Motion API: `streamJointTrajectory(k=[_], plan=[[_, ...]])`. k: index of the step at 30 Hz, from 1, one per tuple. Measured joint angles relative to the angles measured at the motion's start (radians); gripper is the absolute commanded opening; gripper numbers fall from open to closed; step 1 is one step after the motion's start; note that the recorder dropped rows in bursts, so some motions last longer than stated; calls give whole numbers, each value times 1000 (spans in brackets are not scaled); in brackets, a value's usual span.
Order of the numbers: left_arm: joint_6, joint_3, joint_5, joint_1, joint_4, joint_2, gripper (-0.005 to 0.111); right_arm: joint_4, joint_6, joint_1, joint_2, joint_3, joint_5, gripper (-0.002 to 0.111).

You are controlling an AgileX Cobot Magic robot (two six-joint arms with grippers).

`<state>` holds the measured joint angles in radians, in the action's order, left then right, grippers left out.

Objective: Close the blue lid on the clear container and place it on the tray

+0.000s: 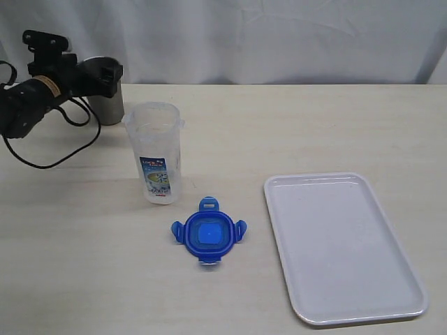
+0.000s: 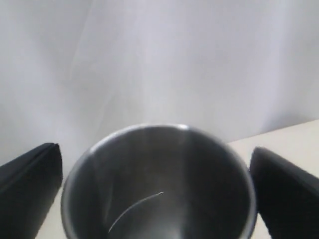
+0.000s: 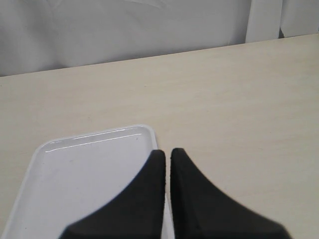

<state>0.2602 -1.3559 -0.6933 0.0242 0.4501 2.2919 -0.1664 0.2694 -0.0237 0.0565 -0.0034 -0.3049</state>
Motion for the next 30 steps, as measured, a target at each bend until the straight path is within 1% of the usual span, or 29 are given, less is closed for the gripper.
streamJointTrajectory(k=[3, 10, 14, 17, 18, 19, 20, 22, 23, 24, 25, 26, 27, 29, 30], plan=[[27, 0, 0, 0, 37, -32, 105, 0, 0, 0, 0, 0, 0, 4], [185, 0, 14, 0, 164, -112, 105, 0, 0, 0, 0, 0, 0, 4], [217, 0, 69, 0, 212, -192, 105, 0, 0, 0, 0, 0, 0, 4], [255, 0, 195, 0, 230, -279, 105, 0, 0, 0, 0, 0, 0, 4], [280, 0, 265, 2, 233, -322, 105, 0, 0, 0, 0, 0, 0, 4], [312, 0, 403, 11, 233, -389, 105, 0, 0, 0, 0, 0, 0, 4], [319, 0, 491, 12, 233, -425, 105, 0, 0, 0, 0, 0, 0, 4], [332, 0, 590, 19, 222, -487, 105, 0, 0, 0, 0, 0, 0, 4], [337, 0, 654, 21, 217, -524, 100, 0, 0, 0, 0, 0, 0, 4], [337, 0, 740, 25, 206, -569, 92, 0, 0, 0, 0, 0, 0, 4], [339, 0, 783, 33, 200, -597, 85, 0, 0, 0, 0, 0, 0, 4], [341, 0, 824, 40, 199, -612, 76, 0, 0, 0, 0, 0, 0, 4], [341, 0, 863, 49, 199, -629, 64, 0, 0, 0, 0, 0, 0, 4], [336, 0, 961, 90, 199, -661, 48, 0, 0, 0, 0, 0, 0, 4], [291, 4, 1027, 127, 188, -677, 45, 0, 0, 0, 0, 0, 0, 4]])
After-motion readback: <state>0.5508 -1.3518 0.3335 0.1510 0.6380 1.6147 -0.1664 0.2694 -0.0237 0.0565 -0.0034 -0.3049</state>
